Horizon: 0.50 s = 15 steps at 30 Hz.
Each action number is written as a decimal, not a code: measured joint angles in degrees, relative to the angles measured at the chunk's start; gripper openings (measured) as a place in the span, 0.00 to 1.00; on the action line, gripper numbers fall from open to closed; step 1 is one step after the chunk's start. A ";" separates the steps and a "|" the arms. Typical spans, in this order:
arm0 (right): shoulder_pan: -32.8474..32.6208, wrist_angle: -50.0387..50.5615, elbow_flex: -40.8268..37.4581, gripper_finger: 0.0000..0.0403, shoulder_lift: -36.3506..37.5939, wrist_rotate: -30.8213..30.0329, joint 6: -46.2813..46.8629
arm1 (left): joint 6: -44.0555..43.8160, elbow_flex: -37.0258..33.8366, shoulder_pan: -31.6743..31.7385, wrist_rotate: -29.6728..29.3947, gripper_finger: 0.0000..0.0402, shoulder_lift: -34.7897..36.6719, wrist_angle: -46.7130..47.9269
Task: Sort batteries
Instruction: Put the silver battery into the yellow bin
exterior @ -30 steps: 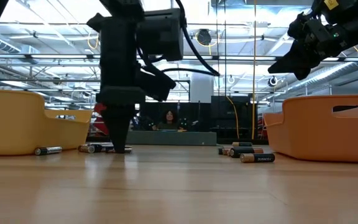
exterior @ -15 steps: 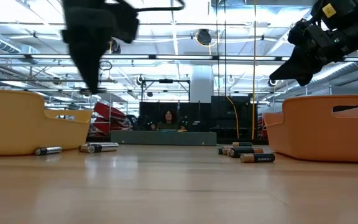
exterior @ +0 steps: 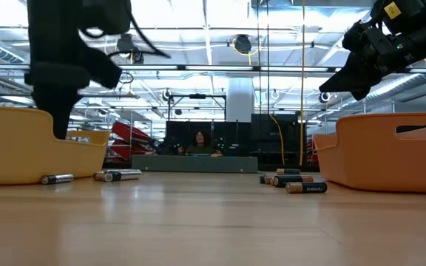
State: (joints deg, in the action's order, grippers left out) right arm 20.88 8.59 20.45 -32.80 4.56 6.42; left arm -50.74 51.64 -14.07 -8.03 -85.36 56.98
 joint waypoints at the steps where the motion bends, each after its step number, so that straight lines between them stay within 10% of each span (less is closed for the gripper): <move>1: 0.00 -0.31 0.00 0.00 0.00 0.00 0.00 | 0.02 -0.99 0.37 0.78 0.05 0.01 -1.07; 15: 0.01 -0.26 0.00 0.00 -0.01 0.00 0.20 | -3.02 -5.90 3.58 -0.52 0.17 -0.05 -5.76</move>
State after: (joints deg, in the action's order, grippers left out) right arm 20.89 8.33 20.45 -32.81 4.56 6.61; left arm -53.76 45.74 -10.49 -8.55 -85.41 51.22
